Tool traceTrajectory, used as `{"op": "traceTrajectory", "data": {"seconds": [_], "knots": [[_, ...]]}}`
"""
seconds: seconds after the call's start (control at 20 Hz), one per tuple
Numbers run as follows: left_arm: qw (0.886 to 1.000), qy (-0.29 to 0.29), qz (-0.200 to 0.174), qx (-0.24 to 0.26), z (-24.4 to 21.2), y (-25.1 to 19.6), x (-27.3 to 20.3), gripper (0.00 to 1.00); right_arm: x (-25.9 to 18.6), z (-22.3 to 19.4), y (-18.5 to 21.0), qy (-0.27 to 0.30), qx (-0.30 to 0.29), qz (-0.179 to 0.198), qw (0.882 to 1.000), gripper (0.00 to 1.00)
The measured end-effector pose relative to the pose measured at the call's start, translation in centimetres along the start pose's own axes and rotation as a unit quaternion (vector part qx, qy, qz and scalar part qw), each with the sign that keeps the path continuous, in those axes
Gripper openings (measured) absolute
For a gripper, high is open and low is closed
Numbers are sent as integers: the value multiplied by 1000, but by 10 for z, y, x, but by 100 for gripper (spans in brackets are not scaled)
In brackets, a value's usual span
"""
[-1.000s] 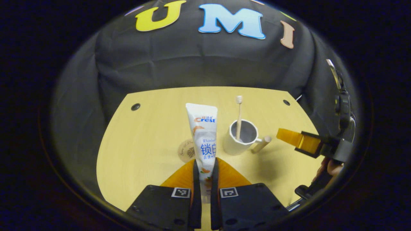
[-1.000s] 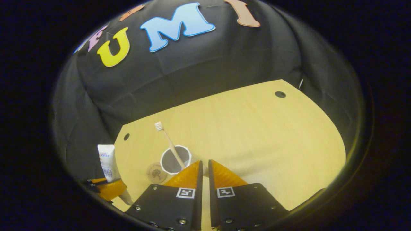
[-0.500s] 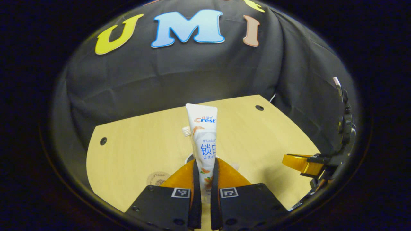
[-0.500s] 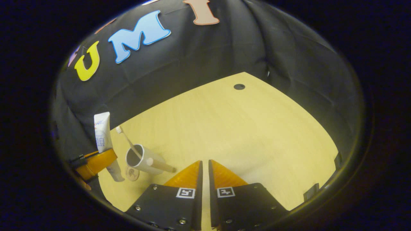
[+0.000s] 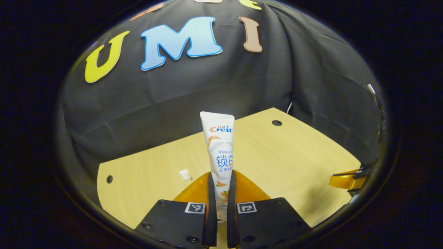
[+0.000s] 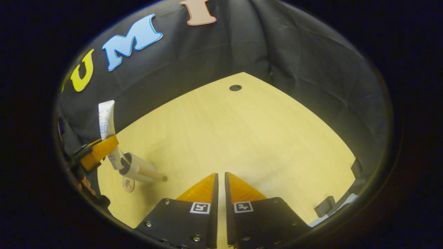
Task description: Put the toothbrush and toothpaste on the desktop into the cup, then pick up the cup and place it on the coaster on the desktop.
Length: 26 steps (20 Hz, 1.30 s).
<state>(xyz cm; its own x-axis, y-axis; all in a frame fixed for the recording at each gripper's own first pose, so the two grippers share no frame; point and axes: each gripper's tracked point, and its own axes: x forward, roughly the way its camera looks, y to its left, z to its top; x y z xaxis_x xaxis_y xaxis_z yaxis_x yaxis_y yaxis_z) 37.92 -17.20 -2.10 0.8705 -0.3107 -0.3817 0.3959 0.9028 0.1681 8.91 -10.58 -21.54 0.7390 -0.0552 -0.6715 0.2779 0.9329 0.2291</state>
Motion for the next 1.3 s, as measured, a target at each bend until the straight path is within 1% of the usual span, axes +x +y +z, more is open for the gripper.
{"op": "traceTrajectory", "data": {"seconds": [0.1,0.2,0.3,0.35,0.4,0.5,0.55,0.6,0.65,0.7,0.75,0.8,0.85,0.9,1.0,1.15,1.3], "knots": [[1000,-17,5,18,0,2,3,19,-1,-3,-6,5,1,-4,1000,11],[999,-23,23,38,-5,10,6,19,1,-5,-7,8,1,-8,1000,11],[999,-16,21,40,-16,8,10,19,-1,-6,-7,12,3,-11,1000,11],[999,-11,17,36,-23,6,9,22,-2,-5,-7,15,5,-10,1000,11],[999,-11,24,32,-26,8,8,24,-3,-4,-6,17,5,-9,1000,11],[998,-20,53,31,-24,19,5,30,-3,-4,-7,18,3,-7,1000,11],[998,-27,56,30,-21,20,2,37,-1,-6,-8,18,2,-6,1000,11],[998,-33,51,29,-19,16,0,44,0,-8,-8,19,1,-6,1000,11],[998,-35,52,31,-18,16,-2,54,0,-8,-6,20,1,-4,1000,11],[997,-38,55,33,-16,16,-4,49,0,-8,-6,20,2,-1,1000,11],[997,-43,62,34,-12,18,-7,49,1,-8,-6,19,2,2,1000,11],[997,-47,59,31,-9,15,-10,49,1,-8,-5,19,-1,5,1000,11],[997,-48,59,28,-11,13,-13,55,2,-8,-4,18,-5,11,1000,11],[997,-46,58,23,-13,12,-15,50,2,-9,-2,18,-10,17,1000,11],[997,-47,60,14,-14,12,-25,50,3,-5,10,18,-21,32,999,11],[997,-50,65,2,-17,16,-44,50,8,-5,40,24,-52,72,996,11],[996,-50,71,-17,-20,23,-66,51,7,-3,65,35,-93,109,989,11]]}}
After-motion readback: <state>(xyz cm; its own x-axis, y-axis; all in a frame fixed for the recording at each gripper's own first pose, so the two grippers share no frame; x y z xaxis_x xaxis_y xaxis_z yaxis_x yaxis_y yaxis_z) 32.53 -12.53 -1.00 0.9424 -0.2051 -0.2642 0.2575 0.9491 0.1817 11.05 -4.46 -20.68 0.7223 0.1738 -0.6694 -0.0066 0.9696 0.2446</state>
